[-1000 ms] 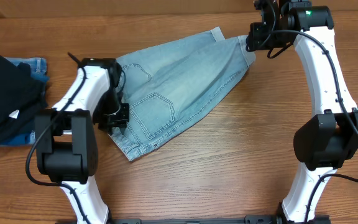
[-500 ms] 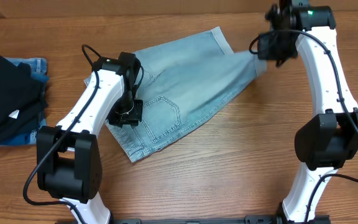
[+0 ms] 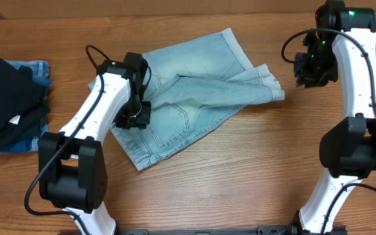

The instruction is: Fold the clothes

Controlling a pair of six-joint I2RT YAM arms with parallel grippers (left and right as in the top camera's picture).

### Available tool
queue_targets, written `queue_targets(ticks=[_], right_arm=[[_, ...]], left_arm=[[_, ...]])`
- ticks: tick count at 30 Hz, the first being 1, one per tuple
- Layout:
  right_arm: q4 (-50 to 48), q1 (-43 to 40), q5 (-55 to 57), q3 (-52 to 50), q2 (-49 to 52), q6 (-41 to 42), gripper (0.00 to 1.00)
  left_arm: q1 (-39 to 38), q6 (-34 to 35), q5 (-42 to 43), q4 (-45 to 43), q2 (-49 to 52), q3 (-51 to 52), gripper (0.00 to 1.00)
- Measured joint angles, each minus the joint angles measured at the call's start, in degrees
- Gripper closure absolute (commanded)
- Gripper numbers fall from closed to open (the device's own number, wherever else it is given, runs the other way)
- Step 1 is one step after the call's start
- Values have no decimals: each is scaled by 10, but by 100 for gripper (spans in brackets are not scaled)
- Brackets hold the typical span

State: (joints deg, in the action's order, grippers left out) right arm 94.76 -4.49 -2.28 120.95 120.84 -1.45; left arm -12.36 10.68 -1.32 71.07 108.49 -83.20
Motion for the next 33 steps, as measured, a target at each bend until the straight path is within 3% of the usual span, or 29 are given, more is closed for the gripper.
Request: queue_targets(ticks=[3, 5, 9, 10, 15, 20, 26, 33], right_arm=[[-1, 0, -49, -1, 0, -44, 60], [-22, 0, -77, -7, 0, -54, 46], [-89, 1, -114, -26, 0, -63, 42], [-113, 2, -125, -35, 0, -64, 42], [-222, 30, -146, -92, 6, -83, 51], [-251, 96, -148, -112, 81, -121, 54], [-189, 105, -139, -119, 144, -130, 53], [-71, 105, -85, -173, 144, -112, 64]], left_arm=[[0, -23, 22, -11, 0, 0, 58], [0, -20, 27, -26, 0, 0, 52], [14, -1, 33, -65, 0, 0, 44], [25, 10, 34, -76, 0, 0, 40], [92, 52, 46, -160, 0, 0, 39], [97, 60, 73, -175, 0, 0, 39], [93, 59, 82, -166, 0, 0, 37], [93, 52, 82, -165, 0, 0, 36]])
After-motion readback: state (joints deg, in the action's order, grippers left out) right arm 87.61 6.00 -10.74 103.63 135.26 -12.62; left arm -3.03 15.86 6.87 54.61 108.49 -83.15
